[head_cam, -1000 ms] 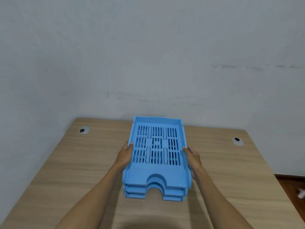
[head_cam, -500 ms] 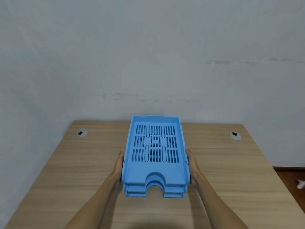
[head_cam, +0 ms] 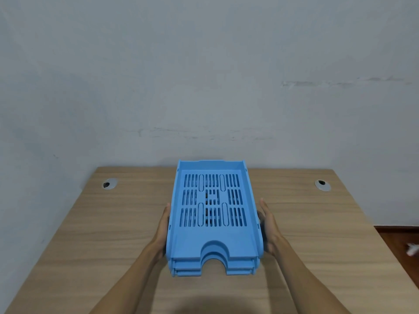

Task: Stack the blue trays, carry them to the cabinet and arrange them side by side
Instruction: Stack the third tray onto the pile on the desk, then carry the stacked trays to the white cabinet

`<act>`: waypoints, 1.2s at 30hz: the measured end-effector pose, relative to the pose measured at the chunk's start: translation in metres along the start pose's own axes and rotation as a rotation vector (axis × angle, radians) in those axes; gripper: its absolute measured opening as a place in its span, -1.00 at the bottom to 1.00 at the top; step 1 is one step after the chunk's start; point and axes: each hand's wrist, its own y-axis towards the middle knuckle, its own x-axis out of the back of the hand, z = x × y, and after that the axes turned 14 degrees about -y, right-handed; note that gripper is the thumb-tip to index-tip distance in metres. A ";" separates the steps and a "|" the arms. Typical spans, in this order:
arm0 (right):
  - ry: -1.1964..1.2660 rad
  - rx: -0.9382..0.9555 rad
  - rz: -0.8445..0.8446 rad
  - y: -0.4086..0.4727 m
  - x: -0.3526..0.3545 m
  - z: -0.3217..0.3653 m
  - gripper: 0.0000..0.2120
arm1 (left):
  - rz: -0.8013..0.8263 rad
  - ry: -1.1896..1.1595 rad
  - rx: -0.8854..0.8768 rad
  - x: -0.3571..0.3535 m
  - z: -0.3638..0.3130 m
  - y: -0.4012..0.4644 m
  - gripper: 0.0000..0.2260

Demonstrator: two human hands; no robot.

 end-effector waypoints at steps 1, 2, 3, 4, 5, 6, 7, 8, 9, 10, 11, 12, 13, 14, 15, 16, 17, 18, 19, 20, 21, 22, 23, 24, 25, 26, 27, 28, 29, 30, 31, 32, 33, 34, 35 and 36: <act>-0.010 0.021 0.011 0.004 -0.002 0.003 -0.35 | 0.007 0.032 -0.013 -0.001 -0.004 0.004 -0.36; -0.019 0.036 0.028 0.008 -0.003 0.006 -0.37 | 0.014 0.061 -0.027 -0.003 -0.008 0.009 -0.39; -0.021 0.046 0.041 0.011 -0.004 0.007 -0.39 | 0.019 0.089 -0.040 -0.004 -0.011 0.013 -0.41; -0.013 0.049 0.050 0.015 -0.004 0.007 -0.41 | 0.019 0.108 -0.046 -0.005 -0.012 0.017 -0.43; -0.001 0.053 0.053 0.018 -0.004 0.005 -0.43 | 0.019 0.116 -0.047 -0.004 -0.013 0.020 -0.44; 0.015 0.059 0.056 0.021 -0.002 0.002 -0.44 | 0.017 0.109 -0.046 -0.003 -0.012 0.023 -0.45; 0.028 0.065 0.057 0.024 0.000 -0.001 -0.45 | 0.013 0.088 -0.041 -0.001 -0.011 0.026 -0.46; 0.041 0.073 0.058 0.027 0.001 -0.004 -0.45 | 0.012 0.053 -0.035 0.000 -0.009 0.027 -0.47; 0.051 0.083 0.062 0.029 0.000 -0.006 -0.46 | 0.016 0.009 -0.028 0.000 -0.008 0.028 -0.47; 0.059 0.093 0.070 0.031 -0.001 -0.008 -0.48 | 0.024 -0.034 -0.021 -0.001 -0.007 0.029 -0.47; 0.067 0.098 0.077 0.032 -0.002 -0.010 -0.50 | 0.036 -0.069 -0.010 0.000 -0.006 0.029 -0.48; 0.080 0.099 0.079 0.033 -0.003 -0.011 -0.51 | 0.046 -0.091 -0.002 0.000 -0.006 0.030 -0.48; 0.095 0.095 0.081 0.034 -0.003 -0.013 -0.51 | 0.050 -0.104 -0.002 0.000 -0.006 0.031 -0.49; 0.112 0.091 0.085 0.035 -0.002 -0.016 -0.49 | 0.053 -0.114 -0.004 0.000 -0.004 0.030 -0.49; 0.123 0.090 0.097 0.036 -0.002 -0.017 -0.46 | 0.057 -0.121 -0.008 0.001 -0.003 0.030 -0.48; 0.127 0.089 0.115 0.036 -0.002 -0.017 -0.45 | 0.062 -0.133 -0.012 0.001 0.000 0.028 -0.48; 0.135 0.087 0.137 0.036 -0.003 -0.017 -0.46 | 0.069 -0.149 -0.012 0.001 0.001 0.027 -0.47; 0.140 0.089 0.147 0.035 -0.005 -0.018 -0.48 | 0.082 -0.166 -0.005 0.001 0.003 0.026 -0.46; 0.141 0.092 0.141 0.035 -0.006 -0.018 -0.49 | 0.092 -0.180 0.004 0.001 0.004 0.025 -0.43; 0.133 0.093 0.123 0.034 -0.005 -0.019 -0.51 | 0.094 -0.180 0.012 0.001 0.004 0.024 -0.39; 0.129 0.094 0.110 0.033 -0.005 -0.018 -0.52 | 0.092 -0.168 0.014 0.000 0.004 0.023 -0.36; 0.120 0.097 0.100 0.031 -0.003 -0.018 -0.52 | 0.093 -0.151 0.014 -0.002 0.004 0.021 -0.34; 0.107 0.101 0.086 0.029 -0.001 -0.016 -0.51 | 0.097 -0.137 0.012 -0.003 0.005 0.019 -0.34; 0.088 0.105 0.067 0.027 0.000 -0.013 -0.50 | 0.097 -0.127 0.008 -0.005 0.005 0.017 -0.35; 0.071 0.110 0.051 0.025 0.001 -0.010 -0.48 | 0.097 -0.124 -0.001 -0.008 0.004 0.014 -0.37; 0.061 0.119 0.042 0.021 0.001 -0.007 -0.48 | 0.102 -0.127 -0.012 -0.012 0.003 0.011 -0.40; 0.060 0.131 0.045 0.016 0.000 -0.003 -0.50 | 0.111 -0.127 -0.025 -0.017 0.001 0.006 -0.43; 0.060 0.145 0.051 0.011 0.001 0.001 -0.52 | 0.115 -0.117 -0.043 -0.023 -0.001 -0.001 -0.46; 0.060 0.157 0.057 0.003 0.002 0.005 -0.53 | 0.112 -0.103 -0.067 -0.031 -0.003 -0.008 -0.48; 0.054 0.170 0.061 -0.005 0.003 0.010 -0.53 | 0.105 -0.092 -0.091 -0.038 -0.006 -0.017 -0.50; 0.051 0.179 0.067 -0.013 0.003 0.015 -0.53 | 0.097 -0.082 -0.110 -0.045 -0.008 -0.024 -0.49; 0.046 0.189 0.075 -0.021 0.004 0.021 -0.53 | 0.079 -0.068 -0.127 -0.051 -0.011 -0.033 -0.46; 0.035 0.195 0.079 -0.031 0.004 0.028 -0.52 | 0.060 -0.056 -0.145 -0.058 -0.013 -0.042 -0.43; 0.019 0.204 0.081 -0.042 0.005 0.035 -0.52 | 0.044 -0.055 -0.163 -0.065 -0.015 -0.052 -0.42; 0.005 0.213 0.088 -0.053 0.005 0.041 -0.52 | 0.038 -0.062 -0.176 -0.070 -0.015 -0.063 -0.42; -0.010 0.226 0.102 -0.065 0.006 0.047 -0.51 | 0.024 -0.069 -0.186 -0.076 -0.015 -0.075 -0.42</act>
